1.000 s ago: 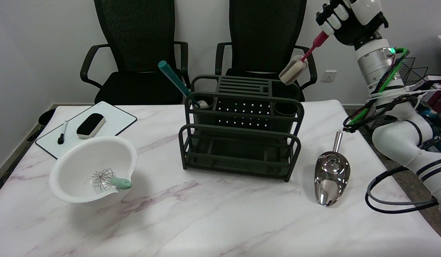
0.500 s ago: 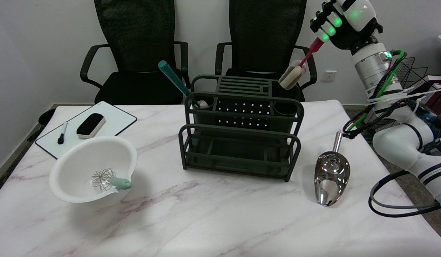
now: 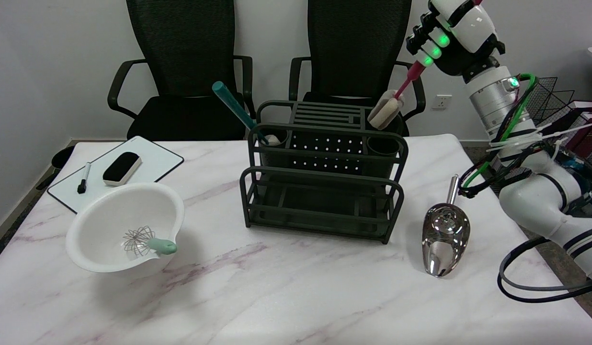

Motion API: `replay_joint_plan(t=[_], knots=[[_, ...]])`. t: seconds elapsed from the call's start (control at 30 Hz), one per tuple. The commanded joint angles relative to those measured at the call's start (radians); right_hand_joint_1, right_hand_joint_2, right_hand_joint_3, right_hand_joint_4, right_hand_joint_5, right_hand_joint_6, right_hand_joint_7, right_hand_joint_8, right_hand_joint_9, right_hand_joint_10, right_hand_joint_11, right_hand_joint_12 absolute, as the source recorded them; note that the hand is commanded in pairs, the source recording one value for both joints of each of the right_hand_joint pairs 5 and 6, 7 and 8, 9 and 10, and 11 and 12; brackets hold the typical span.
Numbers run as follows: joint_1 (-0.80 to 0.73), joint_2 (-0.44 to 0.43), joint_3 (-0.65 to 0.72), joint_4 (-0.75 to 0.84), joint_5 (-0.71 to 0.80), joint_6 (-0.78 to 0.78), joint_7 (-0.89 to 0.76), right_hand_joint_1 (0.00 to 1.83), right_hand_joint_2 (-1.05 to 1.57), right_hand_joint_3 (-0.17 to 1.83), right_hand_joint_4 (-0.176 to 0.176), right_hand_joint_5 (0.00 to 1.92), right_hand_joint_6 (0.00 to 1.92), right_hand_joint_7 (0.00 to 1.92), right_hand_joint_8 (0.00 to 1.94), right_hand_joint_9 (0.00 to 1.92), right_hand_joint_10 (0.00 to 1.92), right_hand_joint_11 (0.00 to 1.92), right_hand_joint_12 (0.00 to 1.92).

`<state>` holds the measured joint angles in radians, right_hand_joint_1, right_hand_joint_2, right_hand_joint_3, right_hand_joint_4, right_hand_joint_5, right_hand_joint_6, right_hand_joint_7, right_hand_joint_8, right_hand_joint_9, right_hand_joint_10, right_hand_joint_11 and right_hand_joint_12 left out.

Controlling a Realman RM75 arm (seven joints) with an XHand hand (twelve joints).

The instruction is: Place the pink sponge bottle brush into the kitchen storage rack.

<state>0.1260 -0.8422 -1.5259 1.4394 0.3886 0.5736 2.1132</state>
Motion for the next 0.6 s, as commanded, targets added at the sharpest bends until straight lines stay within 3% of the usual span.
replay_joint_plan(t=[0.03,0.6], knots=[[-0.037,-0.004,0.006,0.008,-0.01,0.007,0.003,0.9,1.57,0.64,0.0,1.92,1.92,1.92,1.92,1.92,1.92,1.92,1.92],[-0.029,-0.004,-0.013,-0.053,-0.009,-0.001,0.004,0.9,1.57,0.64,0.0,1.92,1.92,1.92,1.92,1.92,1.92,1.92,1.92]])
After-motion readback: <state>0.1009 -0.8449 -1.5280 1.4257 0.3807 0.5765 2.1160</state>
